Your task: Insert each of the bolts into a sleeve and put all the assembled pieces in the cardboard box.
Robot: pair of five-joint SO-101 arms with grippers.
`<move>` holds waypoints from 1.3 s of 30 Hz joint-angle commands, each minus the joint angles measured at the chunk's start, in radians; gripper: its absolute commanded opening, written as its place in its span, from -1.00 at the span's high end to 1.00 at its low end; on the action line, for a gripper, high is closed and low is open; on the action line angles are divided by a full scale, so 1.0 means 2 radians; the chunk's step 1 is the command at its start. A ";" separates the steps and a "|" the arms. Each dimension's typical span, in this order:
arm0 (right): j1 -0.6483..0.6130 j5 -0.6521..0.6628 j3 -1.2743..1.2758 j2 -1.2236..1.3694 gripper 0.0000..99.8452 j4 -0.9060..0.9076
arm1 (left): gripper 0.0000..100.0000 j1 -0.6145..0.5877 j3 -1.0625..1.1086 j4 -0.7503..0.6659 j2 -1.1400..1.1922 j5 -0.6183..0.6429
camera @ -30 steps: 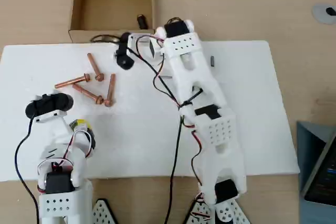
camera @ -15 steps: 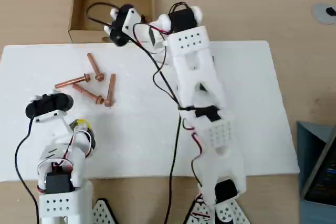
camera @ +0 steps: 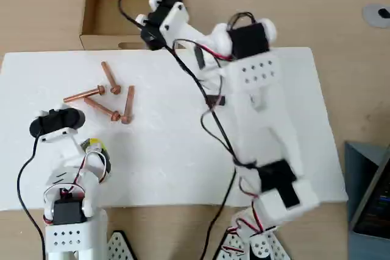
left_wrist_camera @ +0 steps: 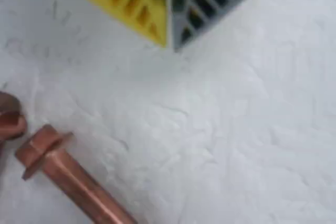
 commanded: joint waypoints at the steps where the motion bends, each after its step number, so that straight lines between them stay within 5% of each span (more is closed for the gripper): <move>1: 0.013 -0.063 0.046 -0.071 0.98 0.011 | 1.00 -0.004 -0.004 -0.005 -0.003 0.003; 13: 0.121 -0.285 0.208 -0.203 0.98 0.004 | 1.00 -0.008 -0.015 -0.005 0.000 0.002; 31: 0.158 -0.291 0.499 -0.484 0.98 -0.112 | 1.00 -0.008 -0.180 0.101 0.013 -0.038; 39: 0.158 -0.292 0.540 -0.523 0.98 -0.132 | 1.00 -0.008 -0.374 0.142 0.216 -0.040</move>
